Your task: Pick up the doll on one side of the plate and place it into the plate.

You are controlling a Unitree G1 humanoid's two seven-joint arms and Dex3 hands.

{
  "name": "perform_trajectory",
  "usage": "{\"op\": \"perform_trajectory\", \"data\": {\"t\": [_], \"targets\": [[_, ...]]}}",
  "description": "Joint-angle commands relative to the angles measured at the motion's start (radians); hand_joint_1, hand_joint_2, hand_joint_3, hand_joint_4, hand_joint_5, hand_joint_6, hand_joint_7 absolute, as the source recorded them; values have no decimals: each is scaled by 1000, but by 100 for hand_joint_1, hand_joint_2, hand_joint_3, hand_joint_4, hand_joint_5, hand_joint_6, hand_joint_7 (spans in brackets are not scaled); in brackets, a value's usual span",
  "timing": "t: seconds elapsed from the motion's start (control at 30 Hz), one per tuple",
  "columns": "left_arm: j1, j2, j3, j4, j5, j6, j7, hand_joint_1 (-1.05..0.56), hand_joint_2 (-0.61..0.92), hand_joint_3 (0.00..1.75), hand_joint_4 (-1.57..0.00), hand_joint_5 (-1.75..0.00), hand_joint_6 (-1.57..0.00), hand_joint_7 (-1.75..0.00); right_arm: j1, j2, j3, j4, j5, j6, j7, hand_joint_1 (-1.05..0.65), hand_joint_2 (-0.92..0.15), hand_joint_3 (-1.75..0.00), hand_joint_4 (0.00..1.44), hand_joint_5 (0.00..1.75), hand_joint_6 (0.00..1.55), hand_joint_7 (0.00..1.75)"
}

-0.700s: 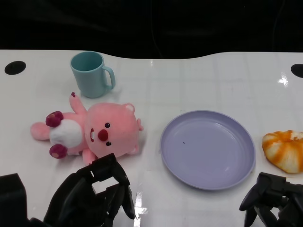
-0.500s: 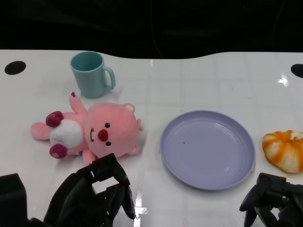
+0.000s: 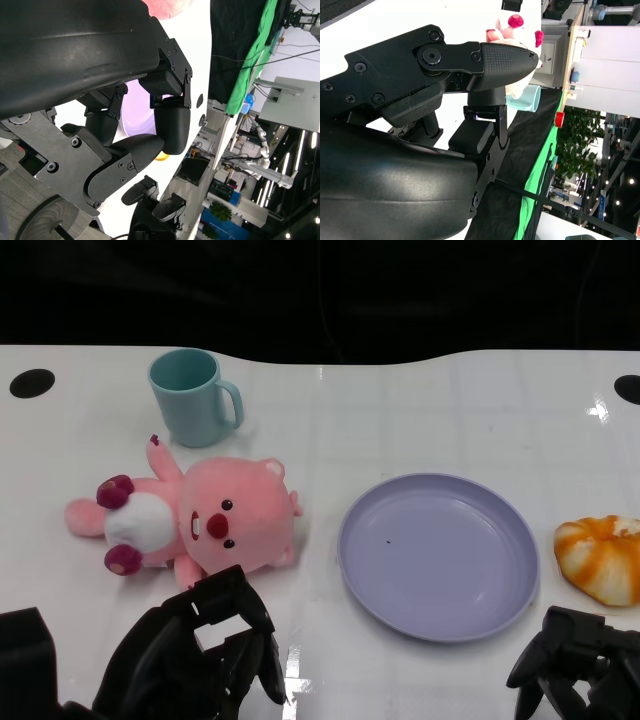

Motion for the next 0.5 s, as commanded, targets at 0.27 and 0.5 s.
{"op": "perform_trajectory", "data": {"t": [0.27, 0.5], "targets": [[-5, 6, -1, -9, 16, -1, 12, -39, 37, 121, -75, -175, -69, -157, -19, -3, -8, 8, 14, 9, -2, -82, -87, -46, 94, 148, 90, 117], [-8, 4, -3, 3, 19, -4, 8, -36, 39, 125, -74, -173, -68, -156, -30, -2, -13, 26, 15, -1, -1, -80, -88, -46, 93, 148, 91, 117]]}}
